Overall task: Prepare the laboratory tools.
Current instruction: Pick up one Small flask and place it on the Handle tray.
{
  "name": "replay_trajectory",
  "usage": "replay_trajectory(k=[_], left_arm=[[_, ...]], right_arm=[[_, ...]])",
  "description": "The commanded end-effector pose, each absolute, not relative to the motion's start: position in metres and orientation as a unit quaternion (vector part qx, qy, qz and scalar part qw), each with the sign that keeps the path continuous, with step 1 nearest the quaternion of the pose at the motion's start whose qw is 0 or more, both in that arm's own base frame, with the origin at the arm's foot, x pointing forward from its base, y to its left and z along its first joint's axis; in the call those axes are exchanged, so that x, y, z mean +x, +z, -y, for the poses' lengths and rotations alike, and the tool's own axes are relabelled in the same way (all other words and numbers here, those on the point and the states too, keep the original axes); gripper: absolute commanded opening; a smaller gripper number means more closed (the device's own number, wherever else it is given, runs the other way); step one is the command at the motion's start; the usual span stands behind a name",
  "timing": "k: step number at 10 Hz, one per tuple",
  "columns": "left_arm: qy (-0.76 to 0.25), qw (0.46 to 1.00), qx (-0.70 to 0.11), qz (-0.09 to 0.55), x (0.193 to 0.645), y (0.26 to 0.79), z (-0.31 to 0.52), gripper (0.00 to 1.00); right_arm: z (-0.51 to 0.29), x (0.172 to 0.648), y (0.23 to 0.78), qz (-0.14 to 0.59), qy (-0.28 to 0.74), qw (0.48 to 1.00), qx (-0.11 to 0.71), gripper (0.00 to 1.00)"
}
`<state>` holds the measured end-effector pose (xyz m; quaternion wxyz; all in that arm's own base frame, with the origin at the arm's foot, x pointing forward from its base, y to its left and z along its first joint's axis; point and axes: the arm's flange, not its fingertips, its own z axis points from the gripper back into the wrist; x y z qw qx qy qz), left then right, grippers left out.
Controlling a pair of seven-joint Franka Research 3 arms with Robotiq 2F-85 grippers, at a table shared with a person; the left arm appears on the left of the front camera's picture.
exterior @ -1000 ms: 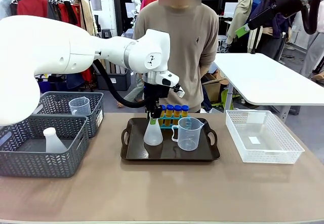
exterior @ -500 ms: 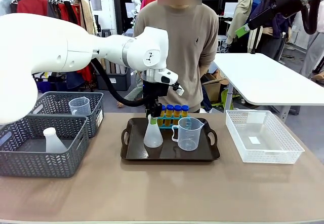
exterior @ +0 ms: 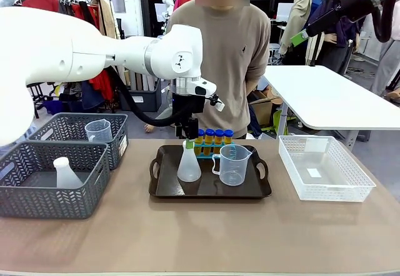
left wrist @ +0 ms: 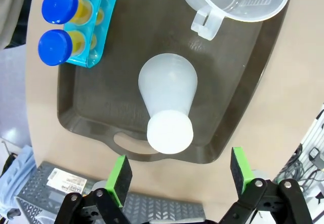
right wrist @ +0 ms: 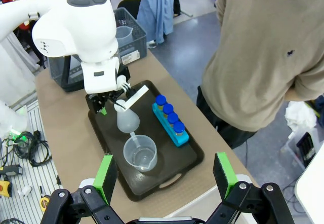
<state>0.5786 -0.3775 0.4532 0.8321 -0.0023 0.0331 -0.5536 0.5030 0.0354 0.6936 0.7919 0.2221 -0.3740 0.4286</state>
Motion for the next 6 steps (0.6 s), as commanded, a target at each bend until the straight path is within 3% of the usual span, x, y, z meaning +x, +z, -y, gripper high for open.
replay_trajectory(k=[1, 6], left_arm=[[-0.551, 0.834, -0.016, -0.031, 0.5661, 0.4617, 0.3683, 1.00], [-0.551, 0.834, -0.008, -0.025, 0.5712, 0.4701, 0.3732, 1.00]], right_arm=[[-0.0365, 0.5023, 0.6940, 0.377, 0.429, 0.790, 0.225, 1.00], [-0.0365, 0.5023, 0.6940, 0.377, 0.429, 0.790, 0.225, 1.00]])
